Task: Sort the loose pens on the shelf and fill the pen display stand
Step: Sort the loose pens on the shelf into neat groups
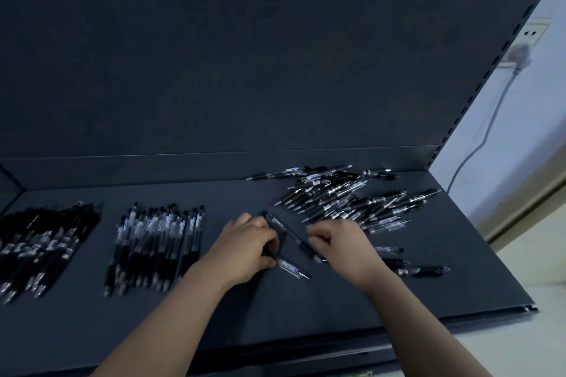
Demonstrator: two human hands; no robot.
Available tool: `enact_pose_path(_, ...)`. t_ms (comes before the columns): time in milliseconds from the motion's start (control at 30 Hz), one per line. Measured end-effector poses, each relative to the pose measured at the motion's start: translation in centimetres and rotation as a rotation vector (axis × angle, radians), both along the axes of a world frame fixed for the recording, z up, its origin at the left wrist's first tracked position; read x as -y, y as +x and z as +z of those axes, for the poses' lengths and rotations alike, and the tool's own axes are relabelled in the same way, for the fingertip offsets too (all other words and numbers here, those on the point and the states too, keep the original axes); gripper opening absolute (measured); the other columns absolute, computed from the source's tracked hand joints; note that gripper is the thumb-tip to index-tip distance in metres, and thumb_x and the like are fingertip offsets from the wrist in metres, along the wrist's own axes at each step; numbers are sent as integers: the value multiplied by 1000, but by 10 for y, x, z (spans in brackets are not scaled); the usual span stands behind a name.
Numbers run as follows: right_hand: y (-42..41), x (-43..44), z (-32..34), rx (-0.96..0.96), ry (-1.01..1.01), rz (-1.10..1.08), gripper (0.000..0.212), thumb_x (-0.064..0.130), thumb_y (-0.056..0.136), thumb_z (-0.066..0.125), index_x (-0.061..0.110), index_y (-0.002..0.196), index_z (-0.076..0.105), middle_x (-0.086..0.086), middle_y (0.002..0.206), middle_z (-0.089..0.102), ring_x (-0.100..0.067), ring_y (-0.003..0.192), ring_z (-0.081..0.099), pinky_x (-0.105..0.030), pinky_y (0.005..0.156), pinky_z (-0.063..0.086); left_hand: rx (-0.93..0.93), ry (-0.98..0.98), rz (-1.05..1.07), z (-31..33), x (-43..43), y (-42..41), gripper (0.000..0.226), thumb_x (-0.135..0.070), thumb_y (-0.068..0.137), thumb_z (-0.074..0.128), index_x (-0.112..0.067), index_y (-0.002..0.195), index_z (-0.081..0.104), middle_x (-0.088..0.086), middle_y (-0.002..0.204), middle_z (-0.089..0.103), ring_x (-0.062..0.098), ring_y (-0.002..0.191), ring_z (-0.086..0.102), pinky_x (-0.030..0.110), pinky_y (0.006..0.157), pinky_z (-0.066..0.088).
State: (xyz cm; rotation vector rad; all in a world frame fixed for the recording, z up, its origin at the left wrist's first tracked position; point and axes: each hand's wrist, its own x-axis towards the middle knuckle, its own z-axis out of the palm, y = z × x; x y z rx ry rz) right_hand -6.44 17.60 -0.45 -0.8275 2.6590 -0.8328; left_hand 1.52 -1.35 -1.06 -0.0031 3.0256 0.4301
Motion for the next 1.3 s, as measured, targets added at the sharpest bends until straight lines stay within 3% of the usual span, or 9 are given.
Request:
enact_pose_path(233,-13,27,0,66,137,33,23,23,86,66,15,107,70,-2,104,71,-19,95,66,-32,85,54,-20,187,227,5,17,9,8,-31,91,61,-29,90,53,-8,89,57,13,85,53,26,74,43)
enact_pose_path(367,-20,30,3,131,161,30,15,16,79,65,4,88,71,-12,88,72,-26,82,67,-35,76,57,-26,219,333,11,22,6,7,-27,94,56,-24,90,51,-6,85,59,14,77,56,29,70,46)
enact_pose_path(467,-21,29,5,186,182,34,12,9,72,59,2,63,58,-10,60,56,-22,52,48,-27,53,49,-100,259,404,16,19,-1,7,-27,96,51,-21,94,49,-2,86,60,17,78,57,34,73,48)
enact_pose_path(567,-23,20,7,234,106,-38,18,13,74,65,-5,77,63,-6,63,53,-18,51,44,-25,47,40,-182,296,428,19,12,-15,9,-24,98,46,-17,99,51,-1,92,62,19,84,57,37,79,48)
enact_pose_path(700,-38,-6,25,197,-104,-201,21,21,82,60,11,69,48,0,59,52,-14,47,42,-17,38,31,-256,320,413,21,-3,-44,21,-25,99,44,-8,93,57,2,88,62,22,82,57,38,76,48)
enact_pose_path(933,-84,-40,21,235,-245,-435,41,10,89,50,16,56,27,-8,52,33,-18,48,25,-30,54,24,-216,256,309,17,-22,-113,17,-20,94,53,-9,81,54,0,86,50,19,77,51,29,66,38)
enact_pose_path(1100,-109,-34,17,359,-260,-521,32,20,91,62,6,66,47,-6,46,61,-11,30,45,-16,40,39,-128,191,292,11,-27,-144,20,-24,93,57,-15,77,49,-3,74,50,21,74,51,33,63,39)
enact_pose_path(1200,-121,-22,17,416,-235,-536,32,22,90,64,5,66,51,-5,45,63,-12,32,49,-19,44,45,-129,242,290,10,-28,-146,13,-26,90,63,-13,90,59,-2,83,55,20,79,55,34,70,45)
enact_pose_path(1300,-127,-11,16,468,-197,-571,32,22,88,68,2,65,58,-7,46,63,-15,37,53,-22,44,47,-145,280,310,8,-25,-140,20,-28,89,64,-10,82,59,-2,75,51,18,70,50,32,64,40)
